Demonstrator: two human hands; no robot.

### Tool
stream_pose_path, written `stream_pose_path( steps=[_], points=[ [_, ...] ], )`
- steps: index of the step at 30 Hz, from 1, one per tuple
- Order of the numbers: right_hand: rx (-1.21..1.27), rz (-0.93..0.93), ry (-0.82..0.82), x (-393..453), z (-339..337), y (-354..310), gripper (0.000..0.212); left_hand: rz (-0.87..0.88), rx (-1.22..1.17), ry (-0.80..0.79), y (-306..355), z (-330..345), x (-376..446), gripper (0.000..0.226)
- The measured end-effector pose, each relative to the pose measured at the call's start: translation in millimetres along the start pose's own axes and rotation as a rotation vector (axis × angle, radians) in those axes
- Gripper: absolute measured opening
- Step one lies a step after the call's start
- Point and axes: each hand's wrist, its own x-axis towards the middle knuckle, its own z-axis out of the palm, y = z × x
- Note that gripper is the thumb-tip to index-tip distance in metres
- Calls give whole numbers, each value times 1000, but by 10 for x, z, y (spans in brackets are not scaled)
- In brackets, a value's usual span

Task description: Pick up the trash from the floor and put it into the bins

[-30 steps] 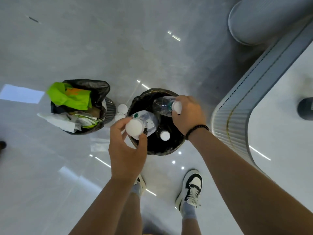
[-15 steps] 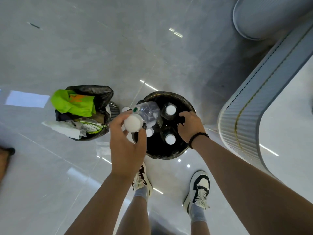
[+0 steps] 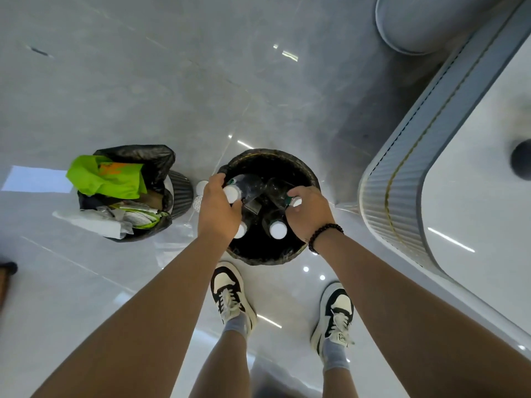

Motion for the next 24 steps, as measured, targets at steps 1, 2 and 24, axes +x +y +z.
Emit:
stream_pose_path(
  steps=[1, 2, 24],
  points=[
    [14, -10, 13, -20, -26, -15, 36, 18, 3, 17, 31, -13, -44, 55],
    [27, -21, 25, -38, -53, -32, 36, 42, 5, 35, 63, -29, -92, 53],
    [300, -343, 548, -1625, -2401, 90, 30, 572, -178, -99, 2387, 70, -1825, 33]
  ],
)
